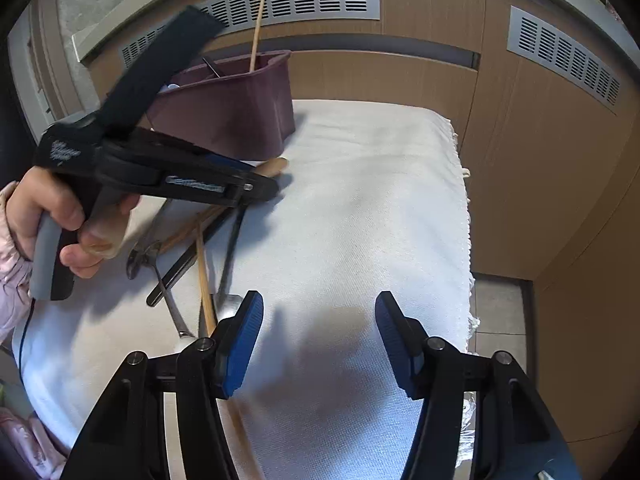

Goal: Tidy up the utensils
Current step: 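Grasp the wooden spoon by its handle with the left tool, then grasp a black-handled spoon with the right tool while the left tool lifts the wooden spoon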

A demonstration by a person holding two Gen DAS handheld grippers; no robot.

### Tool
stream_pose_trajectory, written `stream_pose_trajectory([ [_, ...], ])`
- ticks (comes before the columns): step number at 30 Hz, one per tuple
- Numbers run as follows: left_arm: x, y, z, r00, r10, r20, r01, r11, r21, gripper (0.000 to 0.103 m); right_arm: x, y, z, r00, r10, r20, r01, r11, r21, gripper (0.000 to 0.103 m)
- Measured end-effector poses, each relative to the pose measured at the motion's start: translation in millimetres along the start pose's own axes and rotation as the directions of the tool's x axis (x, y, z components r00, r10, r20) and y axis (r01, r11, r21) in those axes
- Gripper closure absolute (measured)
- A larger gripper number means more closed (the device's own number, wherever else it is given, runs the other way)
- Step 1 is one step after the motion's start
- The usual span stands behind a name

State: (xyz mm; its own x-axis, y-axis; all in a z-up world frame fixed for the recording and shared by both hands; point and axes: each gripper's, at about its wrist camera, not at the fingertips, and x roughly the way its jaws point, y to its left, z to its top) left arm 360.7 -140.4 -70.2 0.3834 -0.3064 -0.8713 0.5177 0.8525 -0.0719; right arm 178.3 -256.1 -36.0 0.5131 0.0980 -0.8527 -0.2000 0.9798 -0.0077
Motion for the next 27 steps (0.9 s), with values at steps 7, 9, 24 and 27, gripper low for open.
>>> stream_pose_trajectory([
  [7, -73.4, 44.0, -51.8, 0.984, 0.021, 0.177, 0.012, 0.983, -0.182, 0.069, 8.6, 14.2, 13.7, 0.999, 0.05, -0.004, -0.05, 0.999, -0.01, 0.042],
  [9, -89.3, 55.6, -66.8, 0.977, 0.031, 0.213, 0.018, 0.973, -0.228, 0.069, 11.9, 23.3, 19.6, 0.997, 0.071, -0.005, -0.071, 0.997, -0.016, 0.042],
  [24, -138.8, 93.9, -101.8, 0.936, 0.057, 0.347, 0.057, 0.949, -0.309, 0.073, 25.8, 105.0, 40.1, 0.984, 0.168, -0.063, -0.176, 0.971, -0.16, 0.041],
  [27, -137.0, 105.5, -107.0, 0.938, 0.085, 0.337, 0.038, 0.939, -0.343, 0.073, 34.1, 113.8, 46.5, 0.985, 0.158, -0.068, -0.168, 0.972, -0.167, 0.041],
])
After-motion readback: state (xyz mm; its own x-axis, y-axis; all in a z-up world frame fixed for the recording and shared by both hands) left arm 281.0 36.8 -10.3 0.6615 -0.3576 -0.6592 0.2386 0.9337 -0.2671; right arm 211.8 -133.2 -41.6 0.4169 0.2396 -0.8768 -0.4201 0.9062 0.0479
